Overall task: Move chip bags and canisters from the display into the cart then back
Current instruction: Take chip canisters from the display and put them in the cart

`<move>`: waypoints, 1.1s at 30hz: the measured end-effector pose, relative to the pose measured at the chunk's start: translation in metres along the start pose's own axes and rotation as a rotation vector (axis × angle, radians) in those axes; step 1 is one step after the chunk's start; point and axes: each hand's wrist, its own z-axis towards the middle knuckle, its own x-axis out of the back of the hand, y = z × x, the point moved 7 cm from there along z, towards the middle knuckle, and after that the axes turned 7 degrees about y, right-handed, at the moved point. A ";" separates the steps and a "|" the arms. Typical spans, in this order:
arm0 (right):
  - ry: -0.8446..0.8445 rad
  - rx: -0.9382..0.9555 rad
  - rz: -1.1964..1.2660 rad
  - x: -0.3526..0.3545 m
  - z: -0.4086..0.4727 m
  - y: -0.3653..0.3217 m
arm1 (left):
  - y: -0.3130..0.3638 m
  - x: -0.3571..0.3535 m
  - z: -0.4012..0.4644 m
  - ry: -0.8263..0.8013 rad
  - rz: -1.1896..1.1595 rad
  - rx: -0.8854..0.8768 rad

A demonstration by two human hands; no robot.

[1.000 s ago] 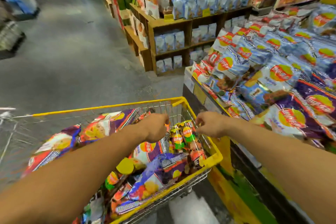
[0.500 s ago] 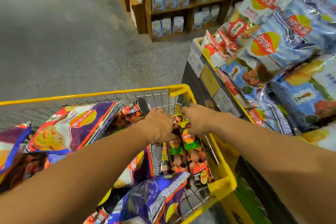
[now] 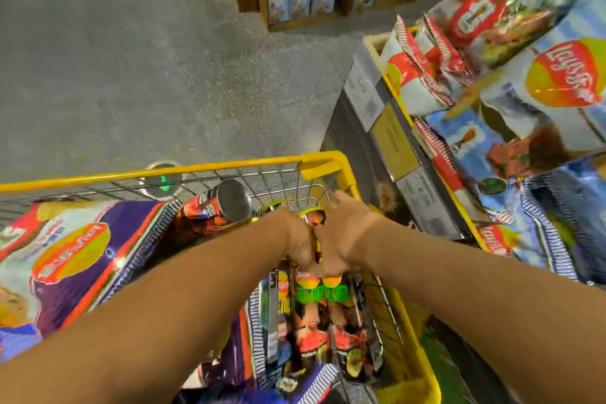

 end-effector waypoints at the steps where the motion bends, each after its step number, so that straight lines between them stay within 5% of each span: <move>1: 0.002 0.012 0.024 0.002 -0.002 0.000 | -0.001 0.000 0.001 -0.021 -0.074 -0.015; 6: -0.020 0.056 0.218 0.023 -0.025 0.010 | -0.008 0.028 -0.020 0.107 -0.271 0.000; 11: 0.192 0.074 0.286 0.044 -0.061 0.011 | -0.011 0.040 -0.059 0.280 -0.249 -0.019; 21: 0.498 -0.256 0.621 0.049 -0.188 0.030 | 0.016 0.085 -0.202 0.784 -0.538 -0.148; 33: 0.638 -0.508 0.938 0.017 -0.382 0.036 | 0.156 0.137 -0.306 0.765 -0.630 -0.356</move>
